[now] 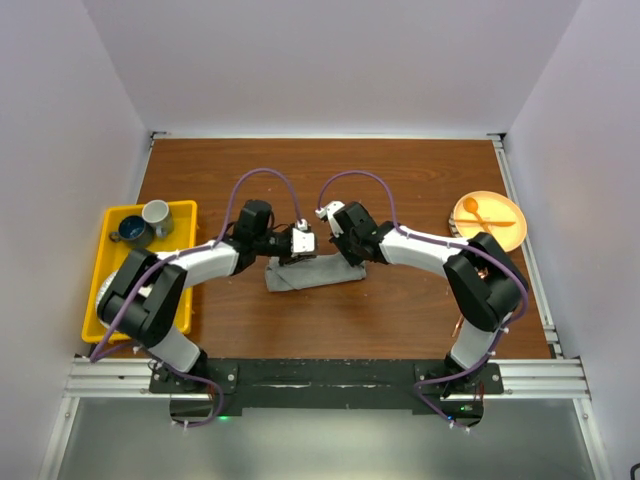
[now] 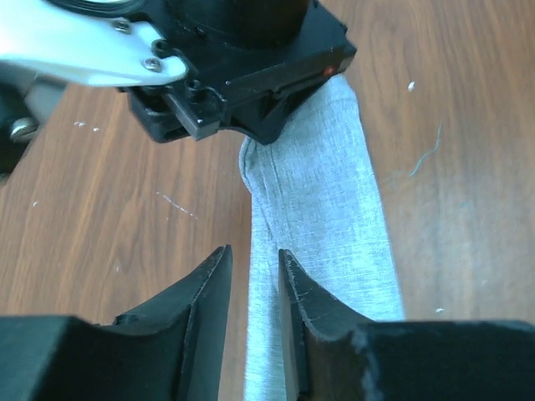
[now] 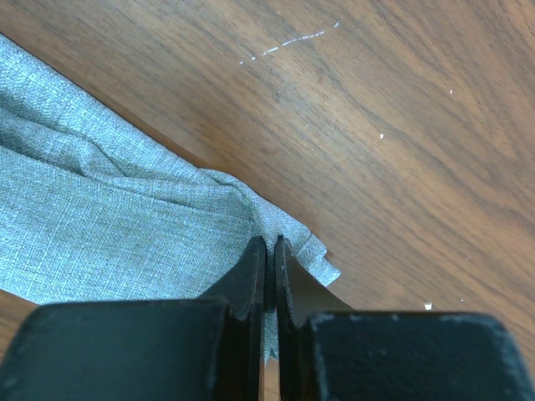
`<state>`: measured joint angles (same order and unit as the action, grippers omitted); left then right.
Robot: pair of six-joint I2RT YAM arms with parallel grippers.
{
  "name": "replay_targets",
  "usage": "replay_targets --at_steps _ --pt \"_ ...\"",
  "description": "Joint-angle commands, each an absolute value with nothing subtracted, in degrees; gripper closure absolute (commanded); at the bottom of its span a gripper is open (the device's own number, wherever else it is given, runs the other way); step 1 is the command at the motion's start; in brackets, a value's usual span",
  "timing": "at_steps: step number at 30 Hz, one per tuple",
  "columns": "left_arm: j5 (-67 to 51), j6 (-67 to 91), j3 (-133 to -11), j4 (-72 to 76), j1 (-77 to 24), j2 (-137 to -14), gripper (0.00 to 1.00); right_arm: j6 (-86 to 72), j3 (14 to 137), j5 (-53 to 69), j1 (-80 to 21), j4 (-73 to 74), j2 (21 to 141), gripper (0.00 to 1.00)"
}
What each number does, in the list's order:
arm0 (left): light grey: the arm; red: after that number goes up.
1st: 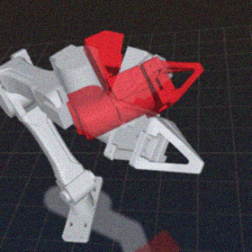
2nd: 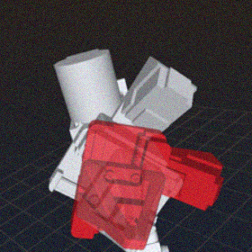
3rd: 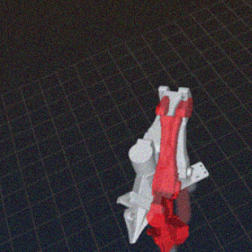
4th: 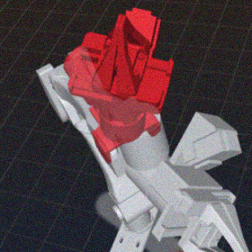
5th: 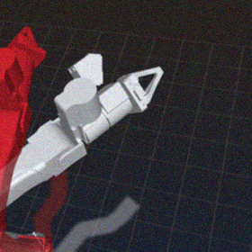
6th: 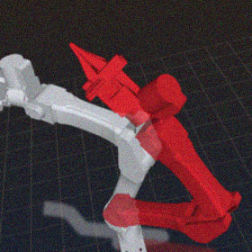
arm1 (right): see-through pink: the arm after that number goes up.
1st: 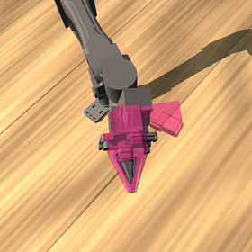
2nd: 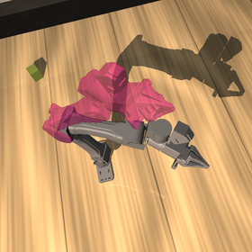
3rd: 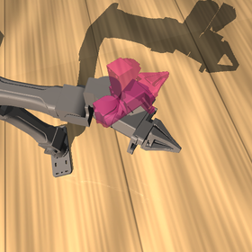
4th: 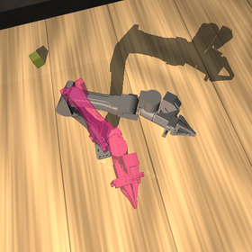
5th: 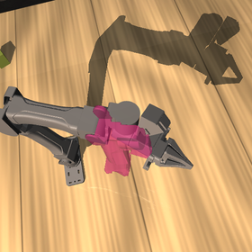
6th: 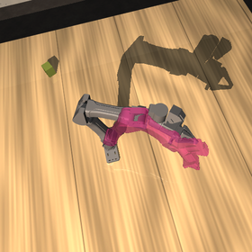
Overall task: Fold the napkin into a case and place the utensils inside
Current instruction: Grasp the top corner of the smaller rectangle folded napkin from the folded napkin.
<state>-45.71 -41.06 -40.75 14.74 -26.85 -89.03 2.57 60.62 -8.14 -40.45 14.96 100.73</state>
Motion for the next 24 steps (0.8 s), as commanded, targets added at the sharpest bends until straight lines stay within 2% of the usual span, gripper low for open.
replay_targets --at_steps 1,4,8,10,11,14,15,18,21,24 --pt "-48.3 -53.6 -48.8 4.4 -27.8 -93.9 0.67 2.1 60.4 -8.8 -40.3 13.5 98.0 1.00" --pt "-47.7 -58.2 -50.1 0.5 -28.0 -94.3 0.64 2.2 60.4 -8.9 -40.3 13.5 97.9 1.00" --pt "-43.5 -63.4 -47.8 -1.6 -27.2 -90.3 0.55 2.4 59.8 -8.9 -40.3 13.2 97.9 1.00" --pt "-42.5 -61.0 -48.0 -1.5 -25.3 -89.8 0.53 2.5 59.5 -8.8 -40.4 13.2 97.6 1.00" --pt "-43.3 -60.1 -51.2 -6.5 -24.6 -91.0 0.52 2.5 59.5 -8.7 -40.4 13.4 97.6 1.00" --pt "-51.7 -50.8 -58.4 -14.8 -21.4 -94.0 0.50 2.4 59.2 -8.9 -40.3 13.2 96.7 1.00" --pt "-56.3 -41.1 -58.9 -14.2 -20.7 -94.5 0.49 2.3 59.2 -8.8 -40.3 13.2 96.7 1.00" --pt "-61.9 -20.0 -55.6 -4.1 -18.9 -94.1 0.51 2.1 59.4 -9.0 -40.4 12.8 96.9 1.00" --pt "-65.0 -8.9 -51.7 6.2 -18.8 -94.4 0.52 2.1 59.2 -9.1 -40.3 11.9 96.8 1.00" --pt "-66.9 -5.0 -54.5 5.3 -18.8 -98.9 0.55 2.6 59.2 -9.1 -40.4 11.0 96.5 1.00"
